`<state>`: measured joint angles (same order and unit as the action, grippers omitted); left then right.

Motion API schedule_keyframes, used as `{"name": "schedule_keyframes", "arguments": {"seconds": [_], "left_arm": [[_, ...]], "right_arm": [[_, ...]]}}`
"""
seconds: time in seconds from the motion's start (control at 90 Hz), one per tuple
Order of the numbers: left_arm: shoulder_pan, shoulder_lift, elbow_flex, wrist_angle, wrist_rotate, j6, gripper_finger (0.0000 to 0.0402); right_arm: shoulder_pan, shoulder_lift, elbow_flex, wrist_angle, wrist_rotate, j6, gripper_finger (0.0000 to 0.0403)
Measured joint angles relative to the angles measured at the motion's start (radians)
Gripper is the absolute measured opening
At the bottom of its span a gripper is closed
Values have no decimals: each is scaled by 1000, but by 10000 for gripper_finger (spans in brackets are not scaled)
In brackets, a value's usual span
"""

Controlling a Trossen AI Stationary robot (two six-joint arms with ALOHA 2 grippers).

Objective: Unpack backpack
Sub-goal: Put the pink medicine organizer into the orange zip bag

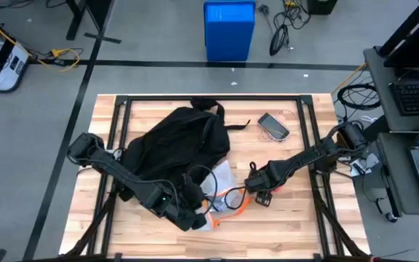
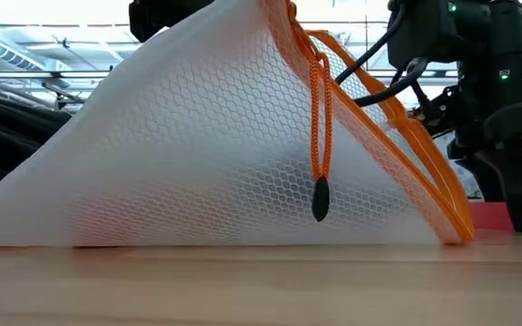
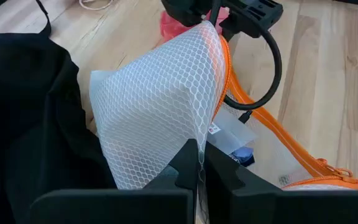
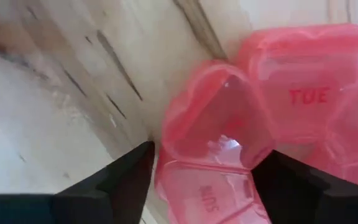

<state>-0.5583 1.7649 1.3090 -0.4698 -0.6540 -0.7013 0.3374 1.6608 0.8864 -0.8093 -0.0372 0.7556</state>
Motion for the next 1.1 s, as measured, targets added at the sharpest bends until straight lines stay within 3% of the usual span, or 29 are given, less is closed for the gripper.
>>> {"name": "schedule_keyframes", "arguments": {"seconds": [0.2, 0.478, 0.733, 1.1], "left_arm": [[0, 0, 0, -1, 0, 0, 0], [0, 0, 0, -1, 0, 1, 0], [0, 0, 0, -2, 0, 1, 0], [0, 0, 0, -2, 0, 2, 0]], "right_arm": [[0, 0, 1, -2, -2, -9, 192], [0, 0, 0, -4, -18, -5, 217], [0, 0, 0, -7, -40, -9, 192], [8, -12, 1, -8, -81, -12, 198]]}}
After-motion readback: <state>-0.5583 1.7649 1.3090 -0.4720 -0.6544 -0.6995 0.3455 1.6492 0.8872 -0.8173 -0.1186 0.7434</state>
